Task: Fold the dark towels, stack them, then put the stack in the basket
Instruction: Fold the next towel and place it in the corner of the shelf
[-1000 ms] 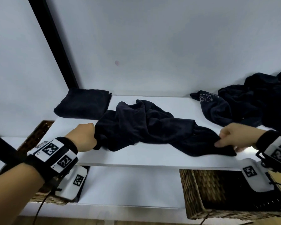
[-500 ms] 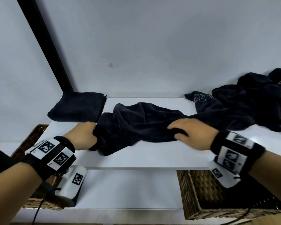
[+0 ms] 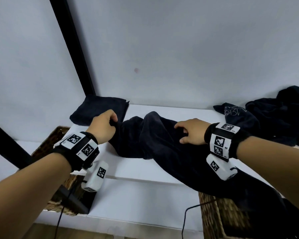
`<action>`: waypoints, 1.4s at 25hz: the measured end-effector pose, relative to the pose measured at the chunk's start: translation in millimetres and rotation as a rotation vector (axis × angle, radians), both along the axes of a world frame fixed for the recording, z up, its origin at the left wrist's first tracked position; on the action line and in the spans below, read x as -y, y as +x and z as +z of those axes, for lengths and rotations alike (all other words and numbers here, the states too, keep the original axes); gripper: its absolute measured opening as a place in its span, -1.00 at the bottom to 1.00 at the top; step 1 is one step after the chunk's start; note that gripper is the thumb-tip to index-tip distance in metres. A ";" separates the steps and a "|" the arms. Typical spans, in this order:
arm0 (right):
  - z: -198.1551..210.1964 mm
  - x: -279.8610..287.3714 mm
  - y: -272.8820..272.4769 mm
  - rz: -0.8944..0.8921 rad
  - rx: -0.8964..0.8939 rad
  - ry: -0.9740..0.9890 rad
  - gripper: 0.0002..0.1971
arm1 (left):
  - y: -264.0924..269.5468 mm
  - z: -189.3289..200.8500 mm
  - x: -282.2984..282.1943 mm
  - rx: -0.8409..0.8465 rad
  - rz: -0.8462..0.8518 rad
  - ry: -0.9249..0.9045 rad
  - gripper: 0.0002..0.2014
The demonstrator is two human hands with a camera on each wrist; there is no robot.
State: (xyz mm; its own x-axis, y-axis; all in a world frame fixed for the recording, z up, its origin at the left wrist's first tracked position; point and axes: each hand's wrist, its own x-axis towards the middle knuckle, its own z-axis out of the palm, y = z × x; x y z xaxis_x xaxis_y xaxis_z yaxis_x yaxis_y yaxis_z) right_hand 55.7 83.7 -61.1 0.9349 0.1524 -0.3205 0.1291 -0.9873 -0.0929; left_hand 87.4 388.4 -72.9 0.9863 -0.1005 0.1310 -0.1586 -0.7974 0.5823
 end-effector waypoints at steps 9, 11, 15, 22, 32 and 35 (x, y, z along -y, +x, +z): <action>22.6 59.9 9.6 -0.219 -0.081 -0.310 -0.83 | 66.7 31.7 29.2 0.127 -0.007 0.118 -0.55; 27.0 64.4 10.4 -0.176 0.058 -0.111 -0.76 | 71.4 32.6 41.9 0.028 -0.094 0.236 -0.41; 11.4 53.6 4.0 0.046 0.024 0.064 -0.59 | 39.7 19.7 68.4 0.090 -0.292 0.479 -0.79; 39.4 58.4 10.9 -0.105 -0.360 -0.339 -0.75 | 12.6 3.7 76.8 -0.122 -0.407 0.727 -0.65; -2.6 47.3 9.5 -0.052 -0.194 0.151 -0.57 | 45.5 7.4 102.1 -0.137 -0.495 0.671 -0.45; 1.4 48.8 1.2 -0.005 -0.196 0.149 -0.86 | 47.2 1.8 100.6 -0.143 -0.169 0.647 -0.58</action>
State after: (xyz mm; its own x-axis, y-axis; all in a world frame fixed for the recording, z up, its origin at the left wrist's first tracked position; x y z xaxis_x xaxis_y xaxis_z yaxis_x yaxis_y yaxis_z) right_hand 56.9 34.9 -59.7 0.8578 0.2075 -0.4702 0.0897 -0.9613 -0.2605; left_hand 134.6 287.7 -71.1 0.9533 -0.2688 -0.1379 -0.2684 -0.9631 0.0213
